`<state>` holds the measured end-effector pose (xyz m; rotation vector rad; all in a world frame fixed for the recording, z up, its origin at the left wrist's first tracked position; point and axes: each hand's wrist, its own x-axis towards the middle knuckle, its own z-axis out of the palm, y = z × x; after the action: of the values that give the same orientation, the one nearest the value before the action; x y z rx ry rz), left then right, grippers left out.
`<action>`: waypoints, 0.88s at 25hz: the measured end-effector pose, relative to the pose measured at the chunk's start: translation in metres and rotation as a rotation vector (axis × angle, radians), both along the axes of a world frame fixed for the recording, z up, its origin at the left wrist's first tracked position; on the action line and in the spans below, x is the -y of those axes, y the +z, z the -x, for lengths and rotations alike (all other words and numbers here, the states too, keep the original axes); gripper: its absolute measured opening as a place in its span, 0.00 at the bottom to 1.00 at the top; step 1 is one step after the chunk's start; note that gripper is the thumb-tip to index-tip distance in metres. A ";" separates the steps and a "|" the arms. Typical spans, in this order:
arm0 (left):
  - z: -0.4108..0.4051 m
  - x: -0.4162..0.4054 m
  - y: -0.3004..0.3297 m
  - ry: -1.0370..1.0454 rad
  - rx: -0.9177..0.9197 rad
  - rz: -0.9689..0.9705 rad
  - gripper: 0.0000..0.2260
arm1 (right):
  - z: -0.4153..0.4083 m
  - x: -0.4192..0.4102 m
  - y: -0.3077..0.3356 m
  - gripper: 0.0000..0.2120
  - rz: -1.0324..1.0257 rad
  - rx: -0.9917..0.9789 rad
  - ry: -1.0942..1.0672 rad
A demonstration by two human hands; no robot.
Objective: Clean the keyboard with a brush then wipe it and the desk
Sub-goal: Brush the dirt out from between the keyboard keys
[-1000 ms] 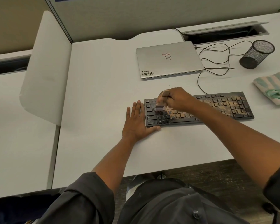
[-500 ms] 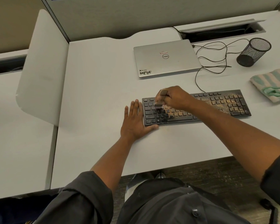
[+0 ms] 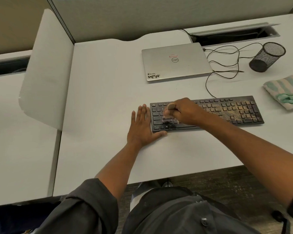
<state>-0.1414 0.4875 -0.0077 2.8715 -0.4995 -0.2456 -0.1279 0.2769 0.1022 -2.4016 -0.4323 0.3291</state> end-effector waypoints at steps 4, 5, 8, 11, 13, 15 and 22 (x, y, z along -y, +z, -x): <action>-0.001 -0.001 0.001 0.005 -0.003 0.002 0.59 | -0.005 0.006 0.002 0.07 -0.063 0.108 -0.047; 0.000 0.000 0.001 0.003 -0.005 0.002 0.59 | -0.005 0.005 0.000 0.07 -0.071 0.126 -0.049; 0.000 0.000 0.001 0.002 -0.007 0.004 0.59 | 0.003 -0.001 -0.005 0.07 0.008 0.084 -0.016; 0.000 0.000 0.000 -0.001 -0.008 0.008 0.59 | 0.004 0.000 0.000 0.09 0.061 0.035 -0.002; 0.000 0.000 0.000 0.002 -0.005 0.011 0.59 | 0.001 -0.001 0.004 0.09 -0.011 0.069 -0.061; 0.000 -0.001 0.001 0.001 -0.007 0.009 0.59 | 0.003 -0.006 0.003 0.08 -0.079 0.055 -0.083; -0.001 -0.001 0.001 0.005 -0.008 0.017 0.59 | 0.000 0.002 0.007 0.09 -0.065 -0.078 -0.225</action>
<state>-0.1407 0.4883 -0.0063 2.8539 -0.4904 -0.2507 -0.1283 0.2745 0.1094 -2.3362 -0.1329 0.3010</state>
